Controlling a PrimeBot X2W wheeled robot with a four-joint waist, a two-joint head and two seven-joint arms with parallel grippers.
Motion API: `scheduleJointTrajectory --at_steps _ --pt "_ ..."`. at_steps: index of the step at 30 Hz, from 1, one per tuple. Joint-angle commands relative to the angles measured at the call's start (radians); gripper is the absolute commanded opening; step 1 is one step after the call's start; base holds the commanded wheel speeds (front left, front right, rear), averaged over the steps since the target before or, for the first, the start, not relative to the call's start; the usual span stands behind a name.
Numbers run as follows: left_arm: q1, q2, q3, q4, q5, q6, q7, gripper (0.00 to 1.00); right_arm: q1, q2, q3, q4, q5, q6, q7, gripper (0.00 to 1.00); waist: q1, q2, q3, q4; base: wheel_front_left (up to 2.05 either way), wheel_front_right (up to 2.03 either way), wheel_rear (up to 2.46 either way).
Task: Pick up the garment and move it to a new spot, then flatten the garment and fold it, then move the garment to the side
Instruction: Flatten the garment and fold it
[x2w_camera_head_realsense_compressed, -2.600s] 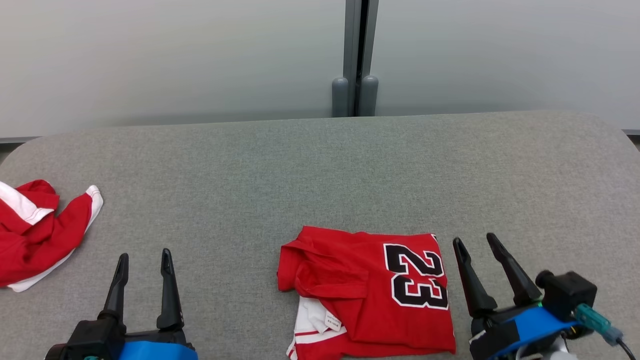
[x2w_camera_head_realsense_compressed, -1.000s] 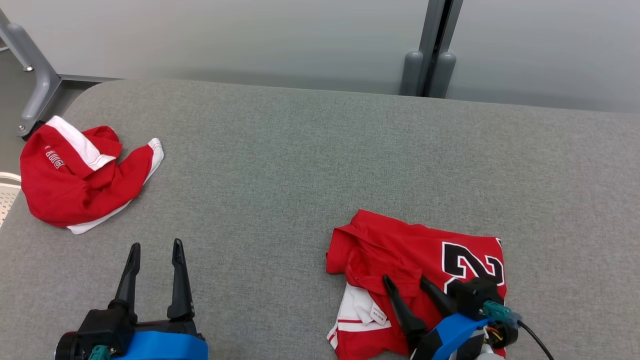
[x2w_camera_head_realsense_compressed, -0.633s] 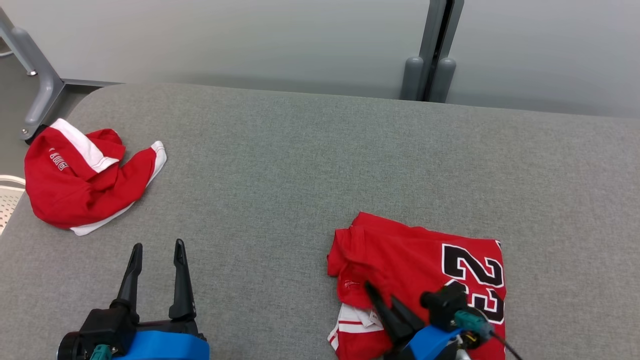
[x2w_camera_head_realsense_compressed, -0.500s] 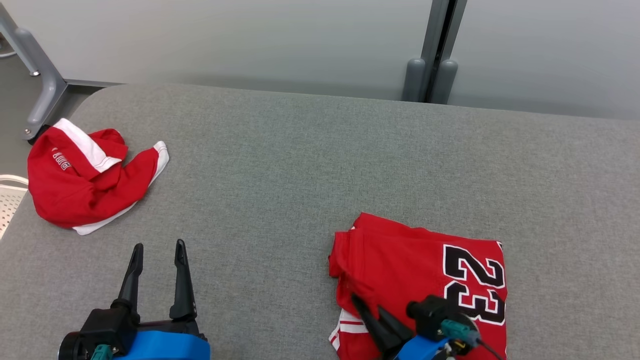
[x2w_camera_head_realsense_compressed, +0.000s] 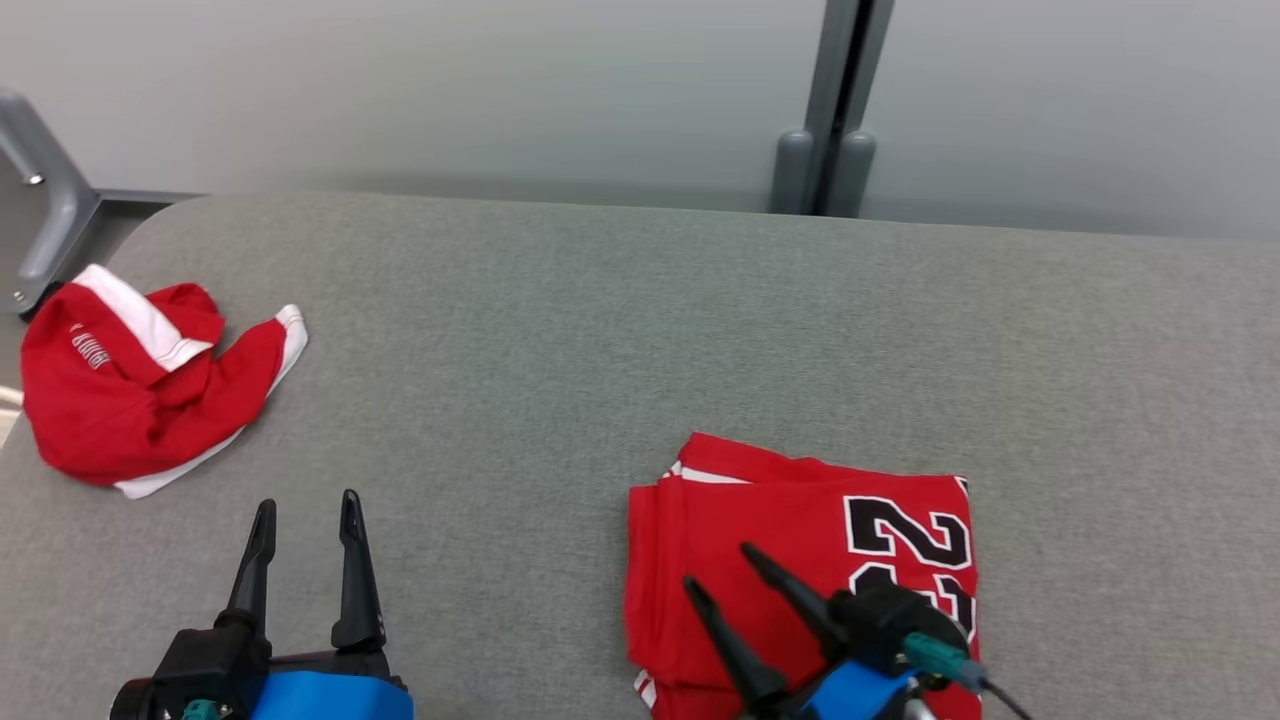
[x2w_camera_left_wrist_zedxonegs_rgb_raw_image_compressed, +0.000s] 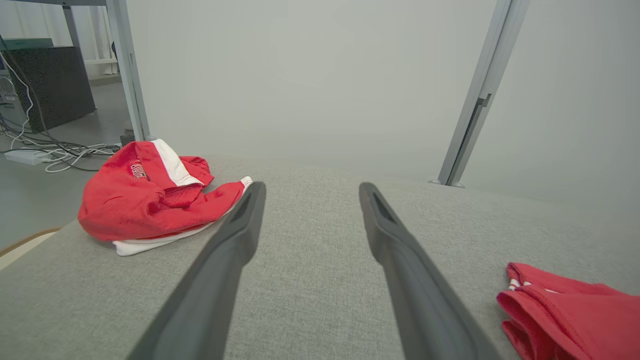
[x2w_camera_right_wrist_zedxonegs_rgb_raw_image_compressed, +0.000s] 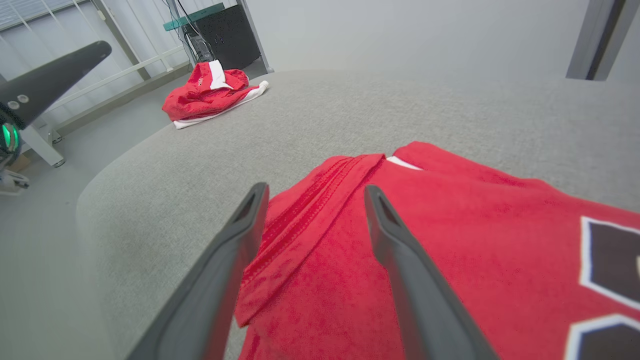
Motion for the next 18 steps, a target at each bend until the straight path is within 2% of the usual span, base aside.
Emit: scheduleJointTrajectory --at_steps 1,9,18 --pt "0.007 -0.001 0.004 -0.004 0.008 -0.004 -0.003 1.0 0.022 -0.015 -0.023 -0.023 -0.008 0.0 -0.006 1.0 0.0 -0.0001 -0.014 -0.02 0.0 0.0 0.0" --pt "0.021 -0.001 0.017 -0.011 0.026 -0.003 -0.002 1.0 0.133 -0.064 -0.259 -0.227 -0.059 0.0 -0.006 1.0 0.0 -0.0001 -0.045 -0.097 0.0 0.0 0.0" --pt "0.048 -0.001 0.037 -0.01 0.042 -0.014 -0.002 1.0 0.24 -0.036 -0.456 -0.352 -0.109 0.0 -0.007 1.0 0.0 -0.0001 -0.078 -0.152 0.0 0.0 0.0"
